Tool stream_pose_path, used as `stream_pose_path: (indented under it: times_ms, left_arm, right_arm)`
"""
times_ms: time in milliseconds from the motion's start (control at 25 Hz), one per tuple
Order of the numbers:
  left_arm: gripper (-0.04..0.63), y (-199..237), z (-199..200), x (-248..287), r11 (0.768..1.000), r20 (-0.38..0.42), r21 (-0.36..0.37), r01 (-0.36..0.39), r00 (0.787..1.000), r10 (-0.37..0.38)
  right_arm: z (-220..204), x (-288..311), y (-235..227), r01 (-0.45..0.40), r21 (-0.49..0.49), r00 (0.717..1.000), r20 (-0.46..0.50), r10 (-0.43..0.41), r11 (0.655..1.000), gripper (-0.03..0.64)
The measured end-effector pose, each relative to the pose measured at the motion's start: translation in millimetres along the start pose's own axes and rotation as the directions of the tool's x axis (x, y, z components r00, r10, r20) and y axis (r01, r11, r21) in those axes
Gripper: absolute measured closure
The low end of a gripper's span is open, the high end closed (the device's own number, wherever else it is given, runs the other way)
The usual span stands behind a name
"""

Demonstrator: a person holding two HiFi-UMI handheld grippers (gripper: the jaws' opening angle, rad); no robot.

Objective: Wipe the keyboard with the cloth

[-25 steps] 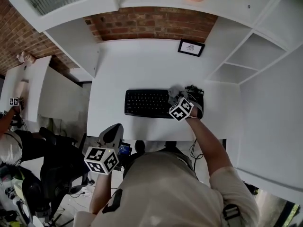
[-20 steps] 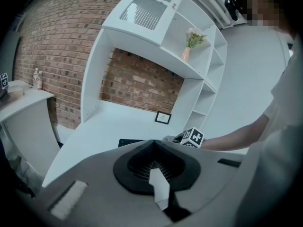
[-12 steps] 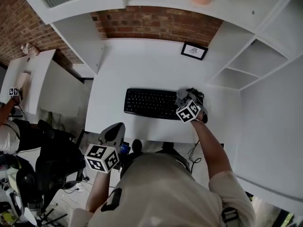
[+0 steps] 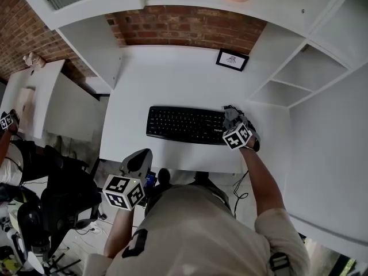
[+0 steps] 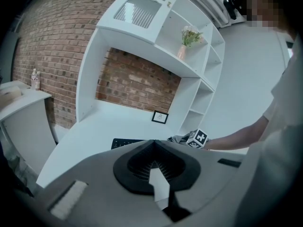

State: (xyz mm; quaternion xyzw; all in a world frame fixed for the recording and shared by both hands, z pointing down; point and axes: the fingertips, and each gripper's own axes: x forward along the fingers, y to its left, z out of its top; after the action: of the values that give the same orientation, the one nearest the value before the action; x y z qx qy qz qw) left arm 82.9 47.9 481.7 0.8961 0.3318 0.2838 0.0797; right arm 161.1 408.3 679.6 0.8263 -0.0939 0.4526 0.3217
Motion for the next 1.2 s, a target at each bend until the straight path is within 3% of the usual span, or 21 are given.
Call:
stream_pose_path:
  times_ms: [520, 760, 1000, 1200]
  left_arm:
    - [0.591, -2, 4, 8, 1.000, 0.012, -0.001, -0.005, 1.000, 0.005]
    - [0.591, 17, 6, 1, 0.997, 0.033, -0.032, -0.066, 0.997, 0.067]
    - [0.592, 47, 16, -9, 0.990, 0.056, -0.046, -0.136, 0.989, 0.138]
    - [0.591, 71, 14, -23, 0.985, 0.066, -0.067, -0.161, 0.984, 0.165]
  right_arm:
    - [-34, -1, -27, 0.039, 0.051, 0.998, -0.052, -0.036, 0.998, 0.603]
    - [-59, 4, -48, 0.076, 0.089, 0.993, -0.096, -0.068, 0.993, 0.603]
    - [-50, -38, -66, 0.112, 0.172, 0.993, 0.004, -0.115, 0.979, 0.603]
    - [11, -73, -31, -0.013, 0.280, 0.979, 0.198, -0.045, 0.960, 0.603]
